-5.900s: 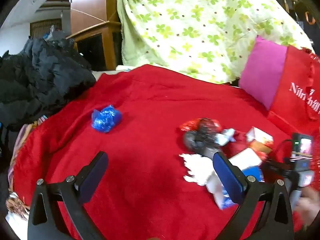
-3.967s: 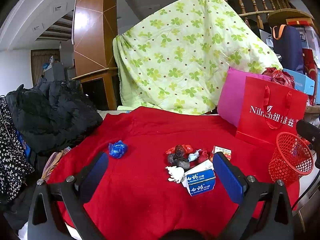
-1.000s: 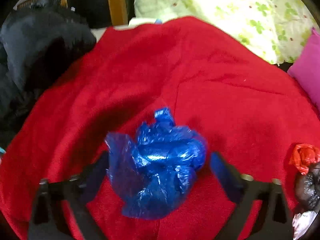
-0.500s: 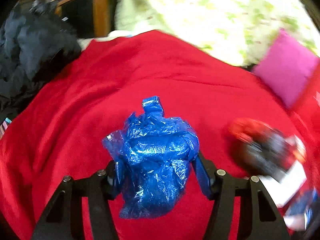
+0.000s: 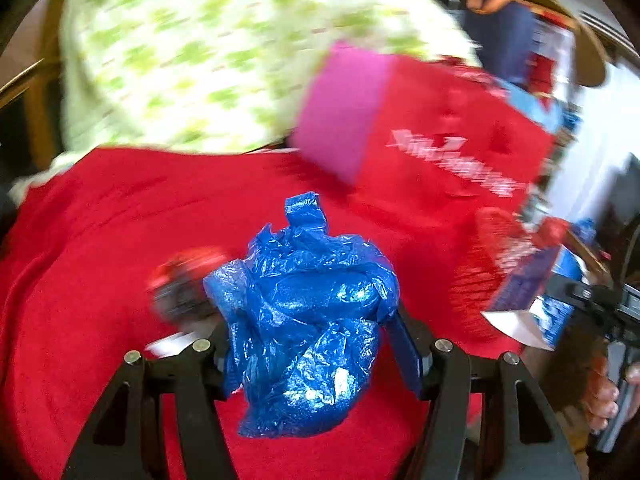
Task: Collect trash
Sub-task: 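Drop the blue bag into the red basket while the right gripper drops a box, then grasp the white medicine box with the right gripper, then lower the left gripper onto the white tissue and grasp it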
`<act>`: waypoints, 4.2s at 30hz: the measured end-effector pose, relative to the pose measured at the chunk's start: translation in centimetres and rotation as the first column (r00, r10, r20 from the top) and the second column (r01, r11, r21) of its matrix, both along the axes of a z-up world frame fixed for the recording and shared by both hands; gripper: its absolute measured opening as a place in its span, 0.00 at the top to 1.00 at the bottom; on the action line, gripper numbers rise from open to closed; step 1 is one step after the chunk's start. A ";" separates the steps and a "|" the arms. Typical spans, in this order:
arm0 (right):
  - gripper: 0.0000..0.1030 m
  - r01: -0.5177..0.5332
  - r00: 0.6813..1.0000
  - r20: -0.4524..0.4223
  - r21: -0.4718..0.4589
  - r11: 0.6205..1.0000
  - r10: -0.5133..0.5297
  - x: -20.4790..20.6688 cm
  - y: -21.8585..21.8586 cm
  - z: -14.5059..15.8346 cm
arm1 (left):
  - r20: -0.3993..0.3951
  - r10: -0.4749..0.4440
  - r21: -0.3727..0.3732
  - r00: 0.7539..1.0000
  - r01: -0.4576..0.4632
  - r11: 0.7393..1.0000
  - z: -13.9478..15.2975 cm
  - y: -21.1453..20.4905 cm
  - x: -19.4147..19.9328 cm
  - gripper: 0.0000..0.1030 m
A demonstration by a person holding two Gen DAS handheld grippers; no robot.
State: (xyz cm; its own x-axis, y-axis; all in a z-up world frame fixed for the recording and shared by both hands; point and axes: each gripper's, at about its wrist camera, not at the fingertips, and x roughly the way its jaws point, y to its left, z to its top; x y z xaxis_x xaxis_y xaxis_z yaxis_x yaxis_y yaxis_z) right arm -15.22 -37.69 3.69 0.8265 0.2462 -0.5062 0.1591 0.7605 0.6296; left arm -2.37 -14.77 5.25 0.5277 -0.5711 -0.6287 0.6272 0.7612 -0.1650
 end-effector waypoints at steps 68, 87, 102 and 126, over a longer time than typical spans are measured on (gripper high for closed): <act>0.17 -0.188 0.957 -0.205 0.102 0.977 0.205 11.3 8.6 -6.1 | 0.184 0.421 0.267 0.888 -0.457 0.848 -7.0 12.7 -0.9 0.19; 0.17 -0.114 0.898 -0.401 0.188 0.975 0.182 21.7 15.9 -12.5 | 0.167 0.510 0.328 0.844 -0.536 0.778 -11.0 16.6 2.6 0.19; 0.48 -0.214 0.872 -0.469 -0.104 0.971 0.142 26.8 21.0 -14.5 | 0.133 0.600 0.345 0.789 -0.604 0.719 -12.2 19.6 4.8 0.19; 0.52 -0.175 0.963 -0.238 -0.209 0.962 0.123 17.3 14.9 -9.7 | 0.141 0.476 0.353 0.868 -0.494 0.795 -11.7 12.9 4.9 0.19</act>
